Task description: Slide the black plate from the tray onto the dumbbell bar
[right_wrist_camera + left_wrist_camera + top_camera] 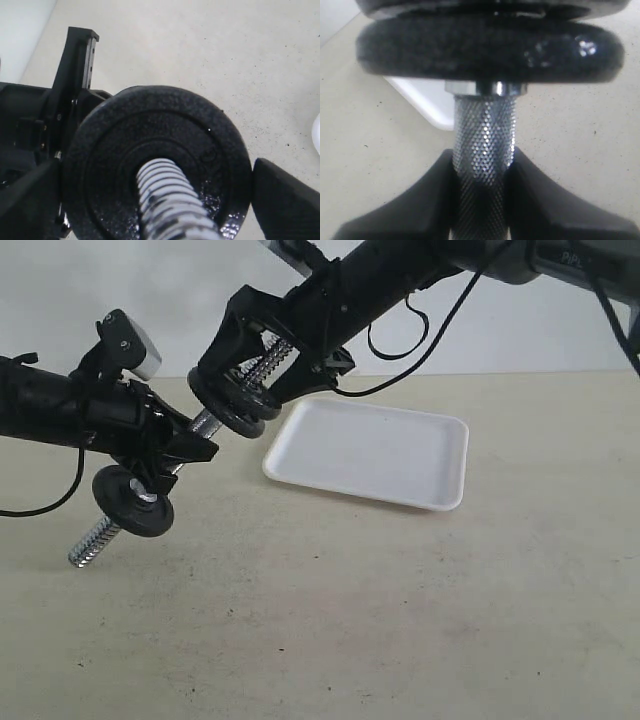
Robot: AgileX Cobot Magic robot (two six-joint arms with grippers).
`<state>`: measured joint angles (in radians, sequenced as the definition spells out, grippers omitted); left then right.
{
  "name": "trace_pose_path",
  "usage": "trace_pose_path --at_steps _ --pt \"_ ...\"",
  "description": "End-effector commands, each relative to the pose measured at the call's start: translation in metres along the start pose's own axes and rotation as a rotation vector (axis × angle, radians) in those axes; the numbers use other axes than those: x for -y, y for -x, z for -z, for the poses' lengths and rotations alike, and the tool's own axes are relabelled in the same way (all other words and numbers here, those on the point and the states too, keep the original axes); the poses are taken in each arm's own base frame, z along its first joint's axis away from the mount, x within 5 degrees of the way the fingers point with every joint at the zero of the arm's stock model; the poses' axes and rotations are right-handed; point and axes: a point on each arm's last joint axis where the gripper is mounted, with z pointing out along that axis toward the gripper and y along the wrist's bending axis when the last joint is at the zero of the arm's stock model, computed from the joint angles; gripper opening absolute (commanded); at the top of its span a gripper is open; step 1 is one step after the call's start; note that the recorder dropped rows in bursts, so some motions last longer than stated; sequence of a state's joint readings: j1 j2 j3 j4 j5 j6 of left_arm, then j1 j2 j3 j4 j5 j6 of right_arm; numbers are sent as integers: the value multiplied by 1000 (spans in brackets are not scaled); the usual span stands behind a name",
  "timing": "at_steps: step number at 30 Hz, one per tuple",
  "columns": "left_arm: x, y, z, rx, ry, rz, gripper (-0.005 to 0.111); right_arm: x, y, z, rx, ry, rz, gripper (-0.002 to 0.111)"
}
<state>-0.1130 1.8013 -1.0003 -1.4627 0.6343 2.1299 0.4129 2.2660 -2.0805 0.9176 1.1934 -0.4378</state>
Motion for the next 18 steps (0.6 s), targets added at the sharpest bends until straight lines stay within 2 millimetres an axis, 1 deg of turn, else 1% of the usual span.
trace_pose_path --at_steps 1,2,3,4,5,6,7,12,18 --pt "-5 40 18 190 26 46 4 -20 2 2 9 80 23 6" --pt "-5 40 18 190 26 46 4 -20 2 2 9 80 23 13" --pt "-5 40 18 190 26 46 4 -20 2 2 9 80 23 26" --pt "-5 40 18 190 26 46 4 -20 2 2 9 80 23 48" --pt "-5 40 18 190 26 46 4 -20 2 2 9 80 21 74" --pt "-5 40 18 190 26 46 4 -20 2 2 7 78 10 106" --pt "-5 40 18 190 26 46 4 -19 1 2 6 74 18 102" --pt "-5 40 18 190 26 46 4 -19 1 2 5 74 10 92" --pt "-5 40 18 190 26 46 4 -19 1 2 5 74 10 92"
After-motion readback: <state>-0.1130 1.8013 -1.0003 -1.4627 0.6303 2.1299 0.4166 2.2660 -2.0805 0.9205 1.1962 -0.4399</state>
